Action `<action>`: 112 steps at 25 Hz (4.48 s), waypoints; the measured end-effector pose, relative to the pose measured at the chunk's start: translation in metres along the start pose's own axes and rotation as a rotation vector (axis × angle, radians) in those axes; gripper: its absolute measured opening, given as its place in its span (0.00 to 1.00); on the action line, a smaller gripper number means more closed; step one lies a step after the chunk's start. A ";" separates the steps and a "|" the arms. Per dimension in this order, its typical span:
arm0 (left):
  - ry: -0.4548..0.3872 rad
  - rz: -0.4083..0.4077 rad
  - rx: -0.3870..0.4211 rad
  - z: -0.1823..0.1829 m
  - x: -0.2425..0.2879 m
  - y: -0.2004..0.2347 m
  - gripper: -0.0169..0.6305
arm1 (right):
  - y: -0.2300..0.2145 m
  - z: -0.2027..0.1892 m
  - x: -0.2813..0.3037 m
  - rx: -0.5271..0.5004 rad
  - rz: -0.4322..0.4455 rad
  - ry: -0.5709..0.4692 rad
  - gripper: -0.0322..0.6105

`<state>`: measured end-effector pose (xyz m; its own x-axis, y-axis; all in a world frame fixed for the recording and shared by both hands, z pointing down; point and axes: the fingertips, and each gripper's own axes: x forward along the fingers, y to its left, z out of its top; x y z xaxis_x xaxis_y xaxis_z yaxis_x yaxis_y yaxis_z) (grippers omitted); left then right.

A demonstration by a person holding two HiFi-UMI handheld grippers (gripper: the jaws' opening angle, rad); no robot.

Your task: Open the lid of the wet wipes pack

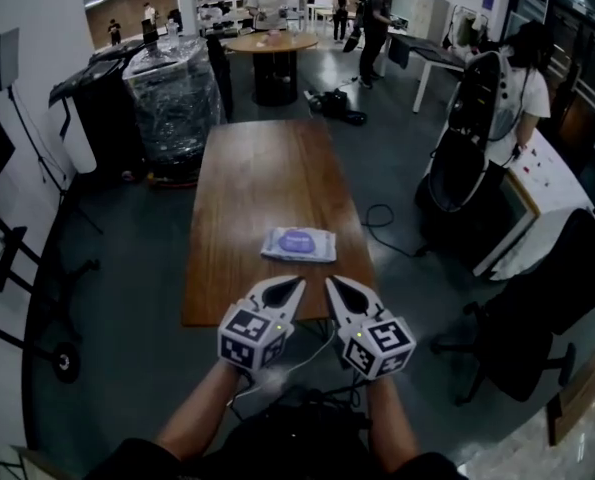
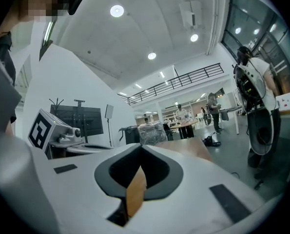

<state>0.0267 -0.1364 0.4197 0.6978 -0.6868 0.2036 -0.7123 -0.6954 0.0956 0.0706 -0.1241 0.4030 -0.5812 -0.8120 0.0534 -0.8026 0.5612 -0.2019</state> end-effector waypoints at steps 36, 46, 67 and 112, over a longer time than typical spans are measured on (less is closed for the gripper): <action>0.262 -0.108 0.066 -0.094 0.138 0.168 0.04 | -0.126 -0.097 0.151 -0.056 -0.216 0.355 0.07; 0.363 -0.188 0.174 -0.132 0.179 0.180 0.11 | -0.173 -0.157 0.186 -0.091 -0.224 0.492 0.07; 0.574 -0.451 0.570 -0.182 0.196 0.176 0.49 | -0.195 -0.211 0.189 -0.088 -0.214 0.689 0.07; 0.425 -0.282 0.230 -0.119 0.258 0.239 0.18 | -0.192 -0.214 0.190 -0.116 -0.201 0.682 0.07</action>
<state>0.0273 -0.4546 0.6107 0.7331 -0.3548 0.5802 -0.4342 -0.9008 -0.0021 0.0856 -0.3521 0.6612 -0.3450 -0.6417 0.6850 -0.8898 0.4559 -0.0212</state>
